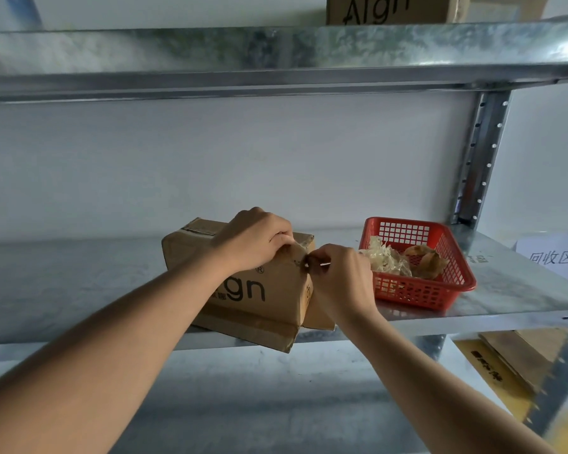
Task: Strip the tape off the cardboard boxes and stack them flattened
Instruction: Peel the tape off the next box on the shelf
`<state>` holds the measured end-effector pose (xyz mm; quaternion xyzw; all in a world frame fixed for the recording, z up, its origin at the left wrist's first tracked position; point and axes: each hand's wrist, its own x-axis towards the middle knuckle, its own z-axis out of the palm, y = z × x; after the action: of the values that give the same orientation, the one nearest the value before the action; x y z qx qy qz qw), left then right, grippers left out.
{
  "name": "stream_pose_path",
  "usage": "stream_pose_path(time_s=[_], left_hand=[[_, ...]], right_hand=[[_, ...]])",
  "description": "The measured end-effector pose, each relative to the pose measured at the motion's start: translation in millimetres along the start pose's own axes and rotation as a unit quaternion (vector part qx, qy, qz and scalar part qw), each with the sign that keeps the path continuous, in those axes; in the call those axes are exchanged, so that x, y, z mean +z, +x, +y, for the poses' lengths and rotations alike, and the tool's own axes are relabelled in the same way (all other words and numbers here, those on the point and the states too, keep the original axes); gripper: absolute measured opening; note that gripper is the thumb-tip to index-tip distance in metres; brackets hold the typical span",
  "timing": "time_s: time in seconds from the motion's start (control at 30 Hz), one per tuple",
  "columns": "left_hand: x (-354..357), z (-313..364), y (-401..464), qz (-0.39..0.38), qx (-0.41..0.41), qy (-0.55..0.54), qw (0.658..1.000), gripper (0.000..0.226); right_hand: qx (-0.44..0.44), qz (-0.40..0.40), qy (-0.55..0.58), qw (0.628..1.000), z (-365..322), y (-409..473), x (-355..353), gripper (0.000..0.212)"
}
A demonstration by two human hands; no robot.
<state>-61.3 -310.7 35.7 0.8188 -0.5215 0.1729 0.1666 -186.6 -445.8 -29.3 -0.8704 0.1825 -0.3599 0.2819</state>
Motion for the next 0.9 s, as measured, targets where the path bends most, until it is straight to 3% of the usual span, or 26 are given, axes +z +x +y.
stream_pose_path(time_s=[0.13, 0.3, 0.4, 0.47, 0.53, 0.63, 0.73, 0.9], left_hand=[[-2, 3, 2, -0.013, 0.004, 0.007, 1.000, 0.023], [-3, 4, 3, -0.017, 0.013, 0.028, 0.999, 0.025], [-1, 6, 1, -0.017, 0.027, 0.055, 0.998, 0.029], [-2, 6, 0, -0.005, 0.033, 0.049, 0.998, 0.037], [-2, 5, 0, 0.003, 0.036, 0.049, 0.998, 0.041], [-2, 0, 2, -0.013, 0.034, 0.060, 0.998, 0.028], [-3, -3, 1, -0.010, 0.034, 0.031, 0.999, 0.025], [-1, -9, -1, -0.011, 0.040, 0.011, 0.999, 0.021]], right_hand=[[0.009, -0.024, 0.038, 0.999, -11, 16, -18, 0.016], [-0.030, -0.095, -0.131, 0.986, -38, 40, -30, 0.020], [-0.068, -0.131, -0.196, 0.970, -55, 48, -31, 0.039], [-0.105, -0.158, -0.228, 0.955, -61, 50, -29, 0.042], [-0.140, -0.173, -0.264, 0.939, -60, 52, -27, 0.037], [-0.192, -0.184, -0.285, 0.921, -49, 59, -31, 0.030], [-0.268, -0.222, -0.281, 0.895, -34, 68, -40, 0.012], [-0.255, -0.269, -0.221, 0.902, -16, 78, -37, 0.011]])
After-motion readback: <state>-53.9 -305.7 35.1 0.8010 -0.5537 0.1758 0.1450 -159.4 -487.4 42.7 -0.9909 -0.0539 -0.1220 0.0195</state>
